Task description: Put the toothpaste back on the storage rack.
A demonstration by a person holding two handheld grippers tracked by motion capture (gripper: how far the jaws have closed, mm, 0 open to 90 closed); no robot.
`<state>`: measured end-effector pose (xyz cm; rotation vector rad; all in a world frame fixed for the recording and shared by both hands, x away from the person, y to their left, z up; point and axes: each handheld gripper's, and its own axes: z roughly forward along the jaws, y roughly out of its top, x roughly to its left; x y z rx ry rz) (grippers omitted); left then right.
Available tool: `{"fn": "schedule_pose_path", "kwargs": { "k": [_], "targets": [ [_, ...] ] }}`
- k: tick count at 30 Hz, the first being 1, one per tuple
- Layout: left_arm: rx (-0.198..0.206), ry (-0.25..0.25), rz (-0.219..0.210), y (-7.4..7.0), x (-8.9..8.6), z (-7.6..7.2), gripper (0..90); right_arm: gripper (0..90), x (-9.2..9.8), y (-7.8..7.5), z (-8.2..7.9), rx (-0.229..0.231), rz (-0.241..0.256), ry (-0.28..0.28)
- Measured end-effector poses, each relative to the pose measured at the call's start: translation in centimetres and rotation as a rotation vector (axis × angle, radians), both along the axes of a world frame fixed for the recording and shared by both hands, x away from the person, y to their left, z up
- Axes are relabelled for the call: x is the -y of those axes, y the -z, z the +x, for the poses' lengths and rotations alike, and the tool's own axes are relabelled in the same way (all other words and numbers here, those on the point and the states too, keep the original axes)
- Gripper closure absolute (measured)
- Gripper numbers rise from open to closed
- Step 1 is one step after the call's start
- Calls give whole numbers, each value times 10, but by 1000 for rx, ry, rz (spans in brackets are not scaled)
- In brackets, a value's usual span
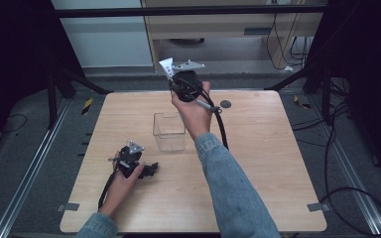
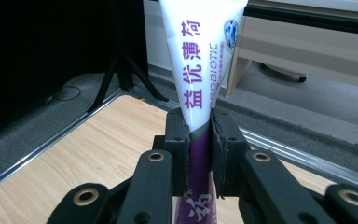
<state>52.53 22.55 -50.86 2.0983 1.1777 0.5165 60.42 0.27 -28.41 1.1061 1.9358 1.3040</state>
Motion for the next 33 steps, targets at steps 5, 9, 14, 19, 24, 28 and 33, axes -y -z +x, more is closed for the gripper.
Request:
{"fn": "schedule_pose_path", "kwargs": {
  "k": [5,9,14,19,24,28,33],
  "targets": [
    [0,2,2,0,0,0,0,783,-13,2,3,12,1,-16],
    [0,2,2,0,0,0,0,783,-19,7,4,13,2,-20],
    [0,2,2,0,0,0,0,783,-24,10,5,16,-2,-26],
    [0,2,2,0,0,0,0,783,-28,13,5,23,-4,-32],
    [0,2,2,0,0,0,0,783,-30,19,3,22,-7,-36],
    [0,2,2,0,0,0,0,783,-31,23,3,15,-9,-36],
    [0,2,2,0,0,0,0,782,-33,31,3,6,-10,-43]
  ]
}}
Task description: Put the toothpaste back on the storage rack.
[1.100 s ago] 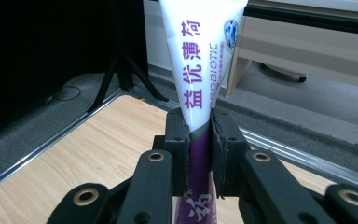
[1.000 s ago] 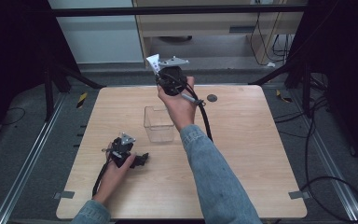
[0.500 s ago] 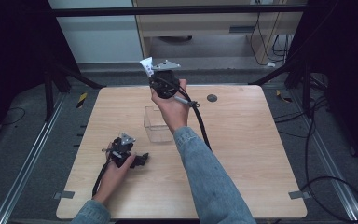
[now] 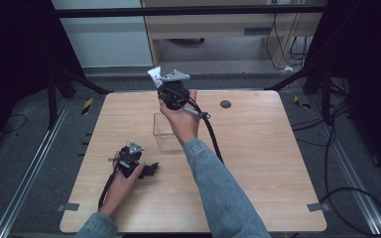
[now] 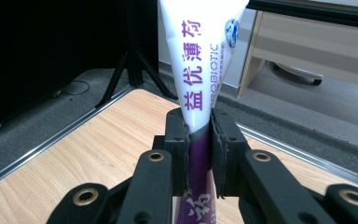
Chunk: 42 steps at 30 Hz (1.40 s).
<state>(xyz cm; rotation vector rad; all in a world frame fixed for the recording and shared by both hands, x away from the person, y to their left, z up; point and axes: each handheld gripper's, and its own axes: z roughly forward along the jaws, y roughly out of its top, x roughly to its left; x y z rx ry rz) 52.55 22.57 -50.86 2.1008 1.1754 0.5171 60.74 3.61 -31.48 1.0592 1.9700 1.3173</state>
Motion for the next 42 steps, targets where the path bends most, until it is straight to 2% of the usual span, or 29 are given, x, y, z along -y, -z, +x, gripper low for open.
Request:
{"fn": "schedule_pose_path", "kwargs": {
  "k": [9,12,18,42],
  "targets": [
    [-1,-1,-1,0,0,0,0,783,-3,12,3,-21,-9,-1],
    [-3,3,1,0,0,0,0,783,-5,23,4,-41,-16,-1],
    [-1,1,0,0,0,0,0,783,-7,32,4,-56,-11,-2],
    [-1,2,0,0,0,0,0,783,-7,49,4,-84,-24,5]
  ]
}}
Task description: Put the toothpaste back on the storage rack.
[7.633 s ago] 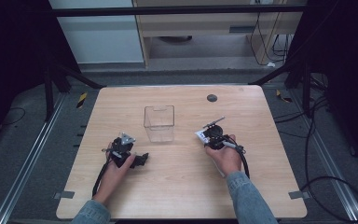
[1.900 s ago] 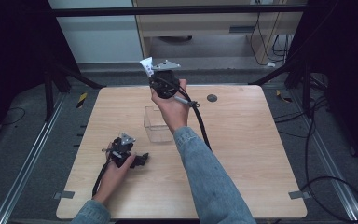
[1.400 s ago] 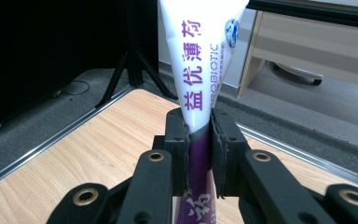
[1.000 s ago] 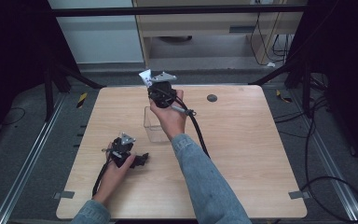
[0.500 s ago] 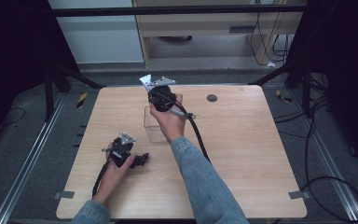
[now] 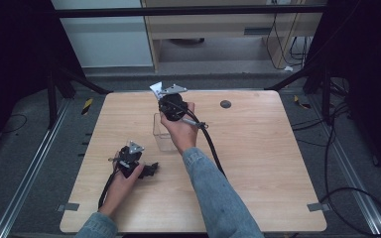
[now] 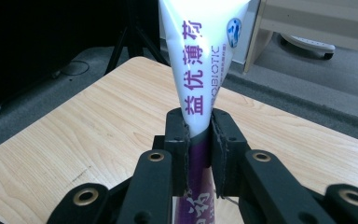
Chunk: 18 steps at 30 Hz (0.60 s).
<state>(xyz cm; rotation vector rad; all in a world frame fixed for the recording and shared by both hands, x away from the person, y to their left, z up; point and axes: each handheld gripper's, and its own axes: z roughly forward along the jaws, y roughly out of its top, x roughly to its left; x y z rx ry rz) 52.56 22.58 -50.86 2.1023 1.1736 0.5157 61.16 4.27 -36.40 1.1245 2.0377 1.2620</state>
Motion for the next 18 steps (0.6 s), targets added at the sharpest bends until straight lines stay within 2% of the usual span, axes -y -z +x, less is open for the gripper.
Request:
{"fn": "schedule_pose_path", "kwargs": {
  "k": [18],
  "targets": [
    [0,0,0,0,0,0,0,784,0,15,-2,-19,-8,3]
  ]
}}
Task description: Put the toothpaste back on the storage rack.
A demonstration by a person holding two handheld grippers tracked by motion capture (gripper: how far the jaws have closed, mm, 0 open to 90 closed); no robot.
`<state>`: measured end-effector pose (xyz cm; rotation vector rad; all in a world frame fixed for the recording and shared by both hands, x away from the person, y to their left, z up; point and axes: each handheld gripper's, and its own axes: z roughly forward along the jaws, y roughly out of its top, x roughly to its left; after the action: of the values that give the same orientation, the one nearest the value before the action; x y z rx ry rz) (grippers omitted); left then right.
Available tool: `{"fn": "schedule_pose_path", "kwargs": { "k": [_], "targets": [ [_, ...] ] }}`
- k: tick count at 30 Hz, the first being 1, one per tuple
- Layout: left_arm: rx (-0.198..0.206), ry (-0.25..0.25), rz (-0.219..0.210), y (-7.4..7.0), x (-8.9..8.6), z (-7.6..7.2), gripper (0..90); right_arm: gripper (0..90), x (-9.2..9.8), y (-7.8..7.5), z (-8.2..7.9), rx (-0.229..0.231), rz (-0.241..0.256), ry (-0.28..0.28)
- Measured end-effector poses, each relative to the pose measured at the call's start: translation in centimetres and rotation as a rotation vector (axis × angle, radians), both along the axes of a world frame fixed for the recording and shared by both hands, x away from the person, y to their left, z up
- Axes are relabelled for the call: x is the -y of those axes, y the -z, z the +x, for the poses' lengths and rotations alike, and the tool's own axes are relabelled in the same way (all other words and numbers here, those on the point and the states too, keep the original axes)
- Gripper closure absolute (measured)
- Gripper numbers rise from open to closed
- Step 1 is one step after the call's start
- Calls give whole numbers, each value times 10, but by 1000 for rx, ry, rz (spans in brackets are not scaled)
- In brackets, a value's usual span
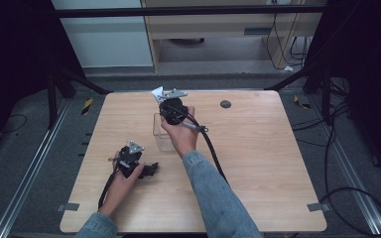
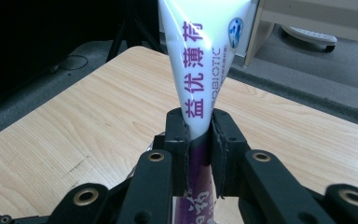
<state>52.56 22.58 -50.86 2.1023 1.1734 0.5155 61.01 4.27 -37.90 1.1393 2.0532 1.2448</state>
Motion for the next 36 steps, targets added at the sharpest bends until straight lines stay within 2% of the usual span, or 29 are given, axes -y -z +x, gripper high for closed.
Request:
{"fn": "schedule_pose_path", "kwargs": {
  "k": [36],
  "targets": [
    [1,0,0,0,0,0,0,785,-5,16,-1,-17,-14,-2]
  ]
}}
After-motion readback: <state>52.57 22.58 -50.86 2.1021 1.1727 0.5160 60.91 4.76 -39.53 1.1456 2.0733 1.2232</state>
